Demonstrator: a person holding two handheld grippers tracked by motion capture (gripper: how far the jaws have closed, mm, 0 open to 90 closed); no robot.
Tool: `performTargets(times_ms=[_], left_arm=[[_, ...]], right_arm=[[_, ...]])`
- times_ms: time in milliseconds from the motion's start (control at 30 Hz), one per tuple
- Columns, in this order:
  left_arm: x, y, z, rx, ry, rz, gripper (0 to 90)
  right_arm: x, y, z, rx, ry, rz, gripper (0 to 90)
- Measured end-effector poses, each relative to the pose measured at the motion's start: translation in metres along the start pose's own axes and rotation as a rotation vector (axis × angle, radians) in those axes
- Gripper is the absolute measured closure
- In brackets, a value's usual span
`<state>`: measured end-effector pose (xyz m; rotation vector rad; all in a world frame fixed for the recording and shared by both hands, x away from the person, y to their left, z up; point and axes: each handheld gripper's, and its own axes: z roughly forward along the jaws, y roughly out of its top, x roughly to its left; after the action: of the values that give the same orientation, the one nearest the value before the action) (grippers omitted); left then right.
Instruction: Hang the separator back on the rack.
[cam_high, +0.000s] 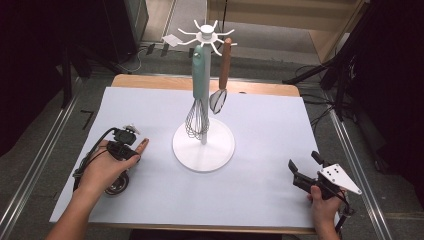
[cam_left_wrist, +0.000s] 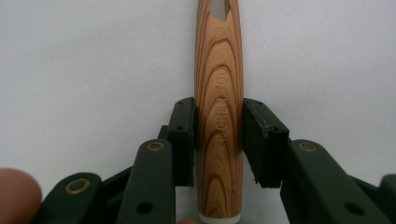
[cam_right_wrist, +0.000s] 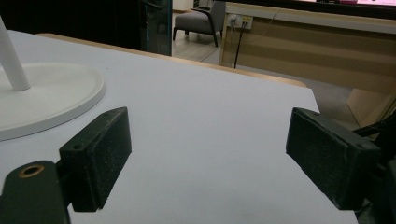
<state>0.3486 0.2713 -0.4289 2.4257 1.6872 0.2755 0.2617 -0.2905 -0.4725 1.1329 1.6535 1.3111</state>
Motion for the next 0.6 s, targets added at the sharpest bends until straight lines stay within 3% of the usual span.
performTargets(times_ms=[133, 600], left_arm=[[-0.0011, 0.0004, 0.0000, 0.006, 0.009, 0.023, 68.3], [-0.0016, -0.0016, -0.0007, -0.005, 0.006, 0.046, 69.7]], right_arm=[[0.0004, 0.0000, 0.0000, 0.001, 0.001, 0.000, 16.1], [0.0007, 0.0002, -0.0007, -0.004, -0.001, 0.003, 16.9]])
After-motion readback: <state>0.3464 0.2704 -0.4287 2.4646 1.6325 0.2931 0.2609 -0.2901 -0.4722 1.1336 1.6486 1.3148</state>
